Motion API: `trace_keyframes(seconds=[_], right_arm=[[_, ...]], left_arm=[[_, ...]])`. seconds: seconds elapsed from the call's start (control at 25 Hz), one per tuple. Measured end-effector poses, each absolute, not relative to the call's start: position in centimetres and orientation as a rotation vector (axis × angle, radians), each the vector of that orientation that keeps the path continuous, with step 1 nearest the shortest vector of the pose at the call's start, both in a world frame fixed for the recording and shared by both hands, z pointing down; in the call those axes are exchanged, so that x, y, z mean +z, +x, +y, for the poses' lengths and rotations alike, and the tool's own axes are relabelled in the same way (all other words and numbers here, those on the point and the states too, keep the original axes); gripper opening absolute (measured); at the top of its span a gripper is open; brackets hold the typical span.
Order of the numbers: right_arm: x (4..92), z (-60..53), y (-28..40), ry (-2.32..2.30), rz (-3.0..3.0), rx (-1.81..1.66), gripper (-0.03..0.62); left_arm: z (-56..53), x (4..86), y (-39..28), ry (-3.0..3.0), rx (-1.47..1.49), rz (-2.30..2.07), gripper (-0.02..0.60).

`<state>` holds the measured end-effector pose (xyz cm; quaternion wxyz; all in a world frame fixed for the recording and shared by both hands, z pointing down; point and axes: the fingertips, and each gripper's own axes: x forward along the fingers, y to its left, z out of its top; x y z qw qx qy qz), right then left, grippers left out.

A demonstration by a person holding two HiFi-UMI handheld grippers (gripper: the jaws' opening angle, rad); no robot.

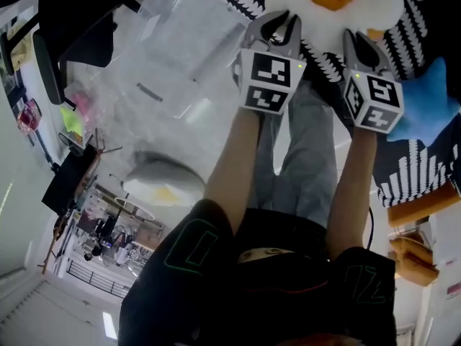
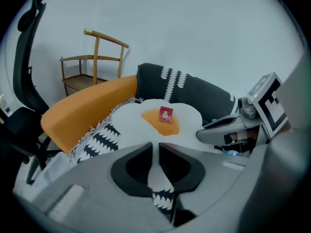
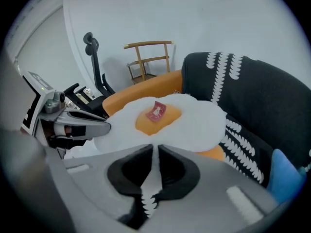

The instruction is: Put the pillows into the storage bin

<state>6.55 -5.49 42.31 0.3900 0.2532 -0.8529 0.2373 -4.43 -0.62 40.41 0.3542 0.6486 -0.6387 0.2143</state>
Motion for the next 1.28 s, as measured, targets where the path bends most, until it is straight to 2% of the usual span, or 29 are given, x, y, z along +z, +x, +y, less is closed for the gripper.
trace_keyframes(seconds=[0.76, 1.28], right_arm=[[43.0, 16.3, -10.8, 0.082, -2.181, 0.332, 0.026], [45.8, 25.8, -20.7, -0.295, -2.190, 0.130, 0.035]], left_arm=[[26.1, 42.4, -18.1, 1.188, 0.328, -1.907, 0.048], [37.6, 44.7, -24.1, 0.878, 0.238, -2.064, 0.058]])
